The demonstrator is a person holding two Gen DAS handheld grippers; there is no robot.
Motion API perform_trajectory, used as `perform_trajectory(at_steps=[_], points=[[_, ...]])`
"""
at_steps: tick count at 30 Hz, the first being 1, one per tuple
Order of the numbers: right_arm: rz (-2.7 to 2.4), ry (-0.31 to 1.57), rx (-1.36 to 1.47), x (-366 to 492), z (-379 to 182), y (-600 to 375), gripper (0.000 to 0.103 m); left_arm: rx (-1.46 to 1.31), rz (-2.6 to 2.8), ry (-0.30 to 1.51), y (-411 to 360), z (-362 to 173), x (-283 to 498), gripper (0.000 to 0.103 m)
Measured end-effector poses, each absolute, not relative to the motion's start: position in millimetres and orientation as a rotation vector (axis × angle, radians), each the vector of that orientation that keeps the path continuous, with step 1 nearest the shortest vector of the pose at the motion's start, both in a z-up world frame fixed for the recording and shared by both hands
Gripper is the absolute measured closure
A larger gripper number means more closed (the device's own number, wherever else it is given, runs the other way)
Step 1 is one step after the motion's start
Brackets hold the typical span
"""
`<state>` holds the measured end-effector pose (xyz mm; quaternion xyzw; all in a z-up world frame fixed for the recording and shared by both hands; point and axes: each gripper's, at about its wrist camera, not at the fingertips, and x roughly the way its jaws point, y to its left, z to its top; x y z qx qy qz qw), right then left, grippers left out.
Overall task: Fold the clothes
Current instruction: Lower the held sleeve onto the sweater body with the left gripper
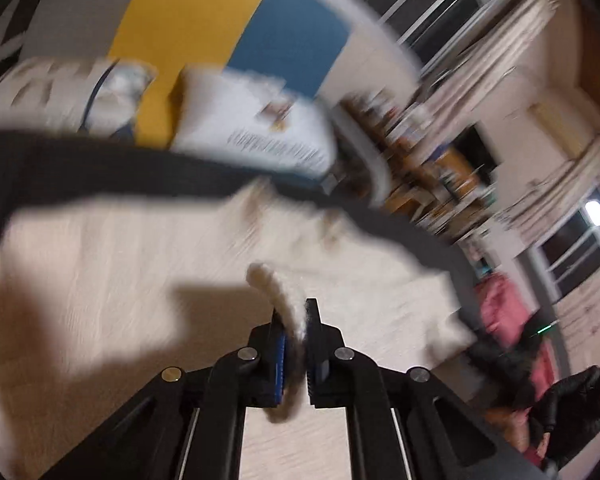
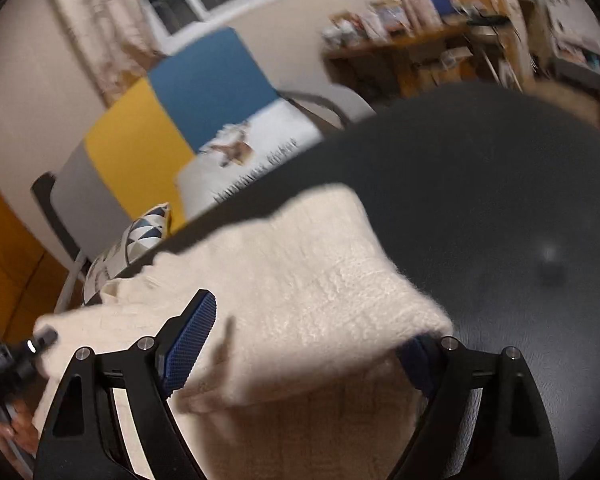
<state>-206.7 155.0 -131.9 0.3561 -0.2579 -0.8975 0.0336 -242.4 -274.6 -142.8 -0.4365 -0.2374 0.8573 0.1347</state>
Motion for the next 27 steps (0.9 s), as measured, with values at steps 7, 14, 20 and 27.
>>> perform_trajectory(at_steps=[7, 14, 20, 27], points=[[-2.612, -0.989, 1.043, -198.6, -135.9, 173.2, 0.016, -1.254, 2.455, -0.803, -286.1, -161.9, -234.5, 0.095], [-2.517, -0.923, 1.122, -153.8, -129.5, 192.9, 0.016, -1.234, 2.443, -0.838, -287.9, -164.1, -232.7, 0.094], [-2.462, -0.943, 1.096, -130.3, -122.8, 199.3, 0.008, -1.215, 2.428, -0.886, -289.8, -168.8, -231.9, 0.094], [-2.47, -0.584, 1.11, -138.4, -105.1, 152.1, 0.008, -1.196, 2.421, -0.914, -290.6, -171.8, -230.9, 0.094]])
